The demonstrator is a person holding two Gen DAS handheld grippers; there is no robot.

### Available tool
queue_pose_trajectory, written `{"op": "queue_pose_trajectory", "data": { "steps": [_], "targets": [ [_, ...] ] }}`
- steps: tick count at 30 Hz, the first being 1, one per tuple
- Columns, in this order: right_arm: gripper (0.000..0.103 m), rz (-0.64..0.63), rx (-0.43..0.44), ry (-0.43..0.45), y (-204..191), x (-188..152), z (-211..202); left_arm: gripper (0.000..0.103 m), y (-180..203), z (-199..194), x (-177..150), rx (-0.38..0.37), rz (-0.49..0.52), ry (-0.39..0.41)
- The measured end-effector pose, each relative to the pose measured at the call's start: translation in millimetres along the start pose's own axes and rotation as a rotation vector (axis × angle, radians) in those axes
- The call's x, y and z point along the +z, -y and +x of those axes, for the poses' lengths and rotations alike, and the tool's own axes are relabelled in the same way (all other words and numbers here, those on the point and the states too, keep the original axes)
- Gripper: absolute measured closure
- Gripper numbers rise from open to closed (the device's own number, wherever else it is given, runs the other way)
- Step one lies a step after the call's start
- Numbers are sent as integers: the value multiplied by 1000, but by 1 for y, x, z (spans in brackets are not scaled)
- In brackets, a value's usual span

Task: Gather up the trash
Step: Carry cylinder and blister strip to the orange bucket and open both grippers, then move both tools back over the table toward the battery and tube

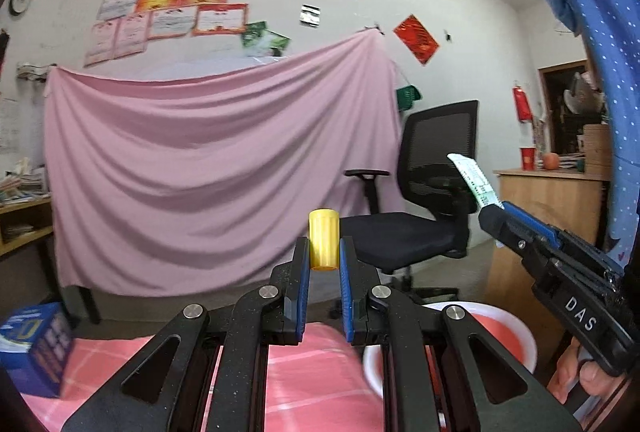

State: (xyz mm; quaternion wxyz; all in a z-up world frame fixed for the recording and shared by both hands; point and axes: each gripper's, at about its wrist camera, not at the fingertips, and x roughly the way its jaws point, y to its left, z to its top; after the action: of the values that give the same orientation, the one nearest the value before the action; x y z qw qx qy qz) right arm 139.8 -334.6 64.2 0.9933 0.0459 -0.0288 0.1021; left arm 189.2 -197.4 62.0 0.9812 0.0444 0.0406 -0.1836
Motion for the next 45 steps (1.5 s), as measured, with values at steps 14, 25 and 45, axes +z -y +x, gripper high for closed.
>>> {"op": "queue_pose_trajectory", "data": {
  "steps": [14, 25, 45],
  "targets": [
    [62, 58, -120, -171, 59, -30, -3, 92, 36, 48, -14, -126, -21, -142],
    [62, 113, -166, -293, 75, -46, 11, 92, 33, 75, -24, -192, -100, -322],
    [60, 153, -185, -391, 83, -57, 24, 72, 21, 93, -34, -213, -204, -465]
  ]
}}
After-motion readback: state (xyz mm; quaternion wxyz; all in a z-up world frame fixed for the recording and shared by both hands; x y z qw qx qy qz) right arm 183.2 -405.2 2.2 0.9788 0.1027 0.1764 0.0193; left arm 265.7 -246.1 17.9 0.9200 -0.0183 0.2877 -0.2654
